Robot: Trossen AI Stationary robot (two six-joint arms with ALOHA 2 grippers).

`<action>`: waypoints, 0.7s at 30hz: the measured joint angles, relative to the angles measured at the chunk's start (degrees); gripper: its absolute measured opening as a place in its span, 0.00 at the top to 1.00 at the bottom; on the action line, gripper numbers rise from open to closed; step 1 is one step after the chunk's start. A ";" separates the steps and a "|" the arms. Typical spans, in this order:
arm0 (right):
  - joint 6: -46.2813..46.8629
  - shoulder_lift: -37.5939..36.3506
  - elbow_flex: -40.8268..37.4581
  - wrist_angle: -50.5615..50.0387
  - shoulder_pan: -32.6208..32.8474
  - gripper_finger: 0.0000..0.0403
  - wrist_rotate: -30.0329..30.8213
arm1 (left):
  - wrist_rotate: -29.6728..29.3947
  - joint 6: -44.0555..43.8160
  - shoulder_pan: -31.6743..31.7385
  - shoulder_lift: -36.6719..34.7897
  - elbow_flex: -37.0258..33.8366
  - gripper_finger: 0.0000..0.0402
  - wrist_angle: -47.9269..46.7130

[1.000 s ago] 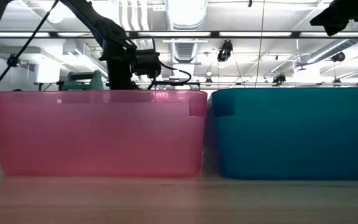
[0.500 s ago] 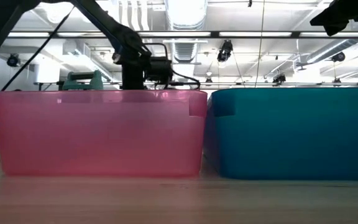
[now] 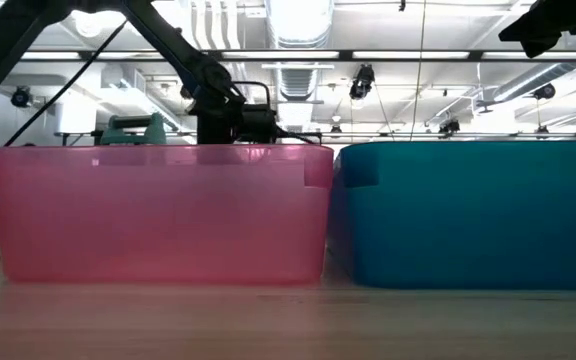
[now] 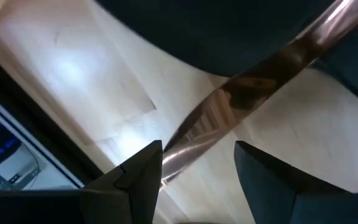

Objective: Pick & Place Kitchen Items
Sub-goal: Put the brown knife into the red bin

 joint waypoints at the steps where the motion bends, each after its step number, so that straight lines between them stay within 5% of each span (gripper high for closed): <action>1: 0.00 0.00 0.00 0.00 -0.01 0.98 -0.01 | 0.02 0.20 -0.02 0.36 0.00 0.49 0.38; 21: 0.00 -0.01 0.00 0.00 -0.02 0.98 -0.01 | 0.42 3.95 0.81 2.26 0.04 0.56 3.28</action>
